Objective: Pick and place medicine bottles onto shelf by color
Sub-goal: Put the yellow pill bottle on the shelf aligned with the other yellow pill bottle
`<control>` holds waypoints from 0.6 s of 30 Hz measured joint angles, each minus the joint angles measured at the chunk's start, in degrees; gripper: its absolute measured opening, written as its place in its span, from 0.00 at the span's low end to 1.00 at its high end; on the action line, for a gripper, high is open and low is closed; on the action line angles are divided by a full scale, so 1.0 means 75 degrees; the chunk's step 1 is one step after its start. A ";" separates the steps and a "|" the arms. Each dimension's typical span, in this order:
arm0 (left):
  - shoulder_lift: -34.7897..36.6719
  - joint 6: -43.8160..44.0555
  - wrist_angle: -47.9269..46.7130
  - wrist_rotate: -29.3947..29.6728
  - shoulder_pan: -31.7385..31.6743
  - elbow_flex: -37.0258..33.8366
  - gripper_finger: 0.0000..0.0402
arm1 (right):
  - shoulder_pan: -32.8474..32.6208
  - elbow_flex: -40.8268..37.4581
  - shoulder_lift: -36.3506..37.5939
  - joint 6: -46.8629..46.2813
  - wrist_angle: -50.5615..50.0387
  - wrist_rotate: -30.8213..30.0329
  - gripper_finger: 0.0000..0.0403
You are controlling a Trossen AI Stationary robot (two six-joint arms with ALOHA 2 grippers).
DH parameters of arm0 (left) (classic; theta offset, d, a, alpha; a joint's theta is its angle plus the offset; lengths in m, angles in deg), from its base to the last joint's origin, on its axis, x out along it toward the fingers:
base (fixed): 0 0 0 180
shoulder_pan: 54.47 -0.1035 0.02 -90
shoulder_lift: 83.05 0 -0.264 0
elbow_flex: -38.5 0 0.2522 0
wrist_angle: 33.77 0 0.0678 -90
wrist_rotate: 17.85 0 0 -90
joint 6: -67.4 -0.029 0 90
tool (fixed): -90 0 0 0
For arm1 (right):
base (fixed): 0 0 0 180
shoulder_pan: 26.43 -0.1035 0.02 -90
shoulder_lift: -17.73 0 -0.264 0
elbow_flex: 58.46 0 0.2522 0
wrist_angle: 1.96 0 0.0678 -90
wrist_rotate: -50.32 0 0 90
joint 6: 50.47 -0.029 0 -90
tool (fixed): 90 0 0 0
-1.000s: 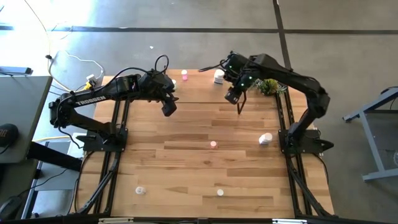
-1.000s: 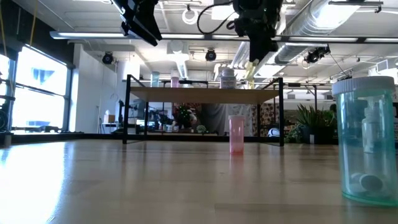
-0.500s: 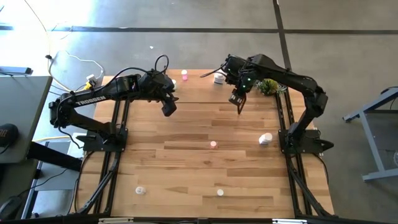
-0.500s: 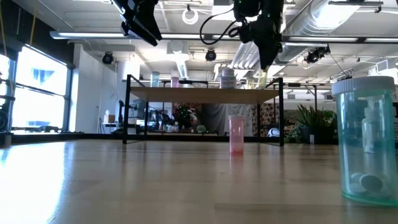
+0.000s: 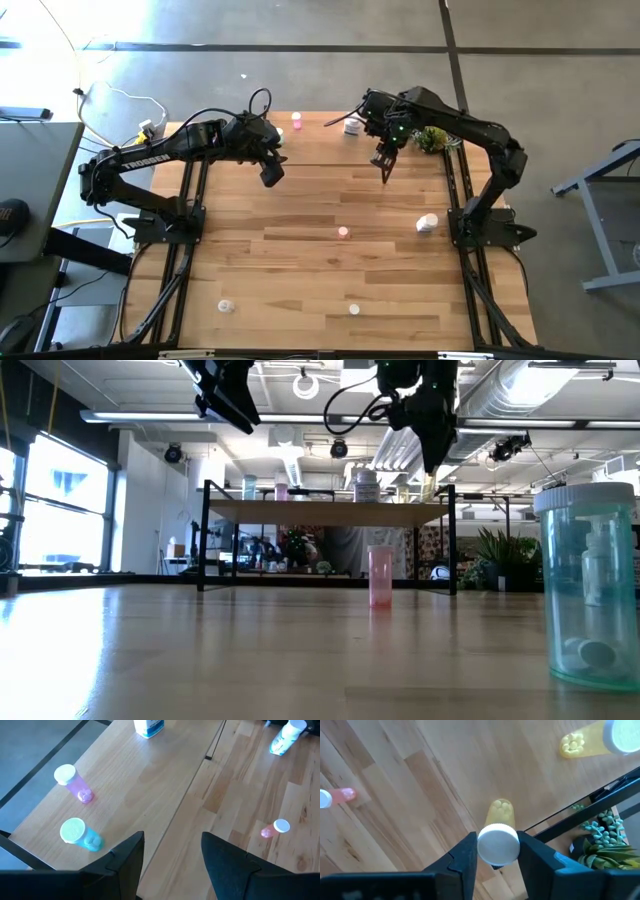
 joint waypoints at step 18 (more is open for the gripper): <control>0.0000 0.0006 0.0000 -0.0016 0.0000 0.0003 0.46 | 0.0000 -0.0006 -0.0102 0.0271 -0.0017 0.0037 0.32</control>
